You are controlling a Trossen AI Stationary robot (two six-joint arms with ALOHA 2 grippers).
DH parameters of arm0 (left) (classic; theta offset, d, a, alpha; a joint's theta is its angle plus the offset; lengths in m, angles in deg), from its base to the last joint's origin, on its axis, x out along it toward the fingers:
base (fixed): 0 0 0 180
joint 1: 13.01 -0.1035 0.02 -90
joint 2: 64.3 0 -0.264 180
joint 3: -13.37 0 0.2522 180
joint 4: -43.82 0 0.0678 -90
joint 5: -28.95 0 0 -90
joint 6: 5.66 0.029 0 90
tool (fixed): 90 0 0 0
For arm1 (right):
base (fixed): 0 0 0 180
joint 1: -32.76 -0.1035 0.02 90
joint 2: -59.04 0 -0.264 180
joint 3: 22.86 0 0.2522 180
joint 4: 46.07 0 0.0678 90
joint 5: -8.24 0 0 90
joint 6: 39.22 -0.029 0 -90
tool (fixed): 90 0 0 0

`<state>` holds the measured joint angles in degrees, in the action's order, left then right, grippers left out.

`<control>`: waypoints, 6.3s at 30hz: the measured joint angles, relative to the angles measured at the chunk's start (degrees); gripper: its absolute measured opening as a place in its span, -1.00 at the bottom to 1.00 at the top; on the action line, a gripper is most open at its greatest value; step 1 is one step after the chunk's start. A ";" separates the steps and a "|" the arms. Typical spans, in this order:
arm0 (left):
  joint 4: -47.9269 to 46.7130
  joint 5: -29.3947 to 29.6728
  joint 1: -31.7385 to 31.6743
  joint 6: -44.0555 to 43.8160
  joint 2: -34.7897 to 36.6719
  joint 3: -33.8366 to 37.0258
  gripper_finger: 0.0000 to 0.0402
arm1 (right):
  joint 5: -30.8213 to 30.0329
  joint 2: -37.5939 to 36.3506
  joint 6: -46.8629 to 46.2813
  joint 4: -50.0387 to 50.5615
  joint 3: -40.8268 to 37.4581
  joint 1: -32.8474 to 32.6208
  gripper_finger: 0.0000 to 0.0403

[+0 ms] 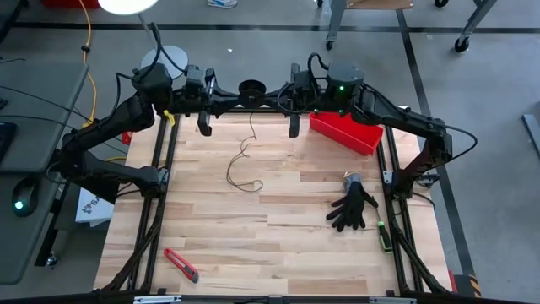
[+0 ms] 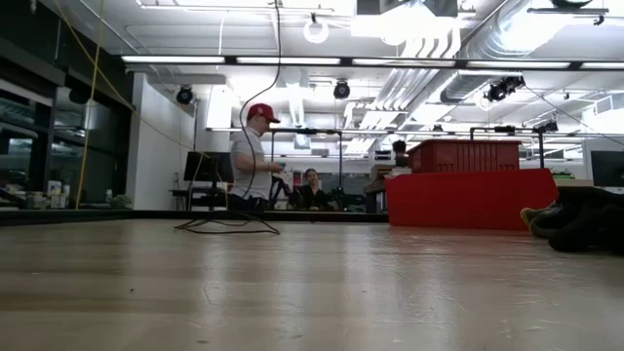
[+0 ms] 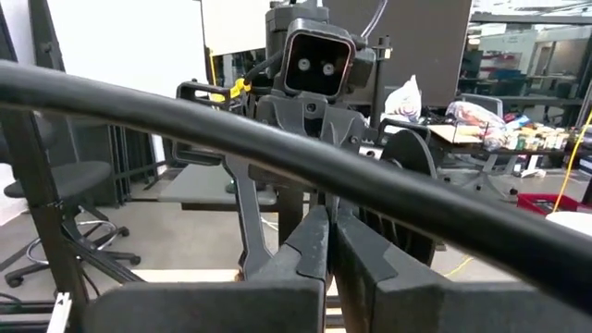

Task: Coil cords
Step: Coil the black wire on the spool

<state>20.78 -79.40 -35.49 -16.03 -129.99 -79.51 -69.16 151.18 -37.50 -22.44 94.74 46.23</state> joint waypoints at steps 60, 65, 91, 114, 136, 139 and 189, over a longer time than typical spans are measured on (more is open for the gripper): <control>7.62 8.43 -8.57 -31.92 2.19 -6.75 -1.00 | -16.43 14.53 -2.80 -21.98 0.02 -2.35 -0.98; 7.38 12.90 -7.54 -41.75 1.96 -6.75 -1.00 | -15.55 14.53 -0.56 -30.00 0.02 -7.19 -0.99; 7.49 27.74 16.86 -71.37 -1.30 -6.75 -1.00 | -16.68 21.79 -1.84 -55.31 0.02 -7.42 -1.00; -27.67 23.76 16.74 -58.63 11.76 -6.78 -1.00 | -2.22 21.88 -1.90 -45.22 0.02 2.11 -1.00; -27.85 33.94 8.58 -1.03 11.00 -9.45 -1.00 | 0.87 19.30 -2.95 -30.63 0.10 4.35 -1.00; -22.27 30.92 8.55 -0.43 10.18 -9.94 -1.00 | 1.00 19.20 -3.00 -30.21 0.15 4.16 -0.98; 15.00 20.80 2.60 -4.55 5.90 7.19 -1.00 | 4.53 7.65 3.34 7.82 -0.62 8.66 -0.13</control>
<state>35.78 -58.61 -32.90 -20.58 -124.10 -72.31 -64.64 158.83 -34.16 -14.62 94.12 54.89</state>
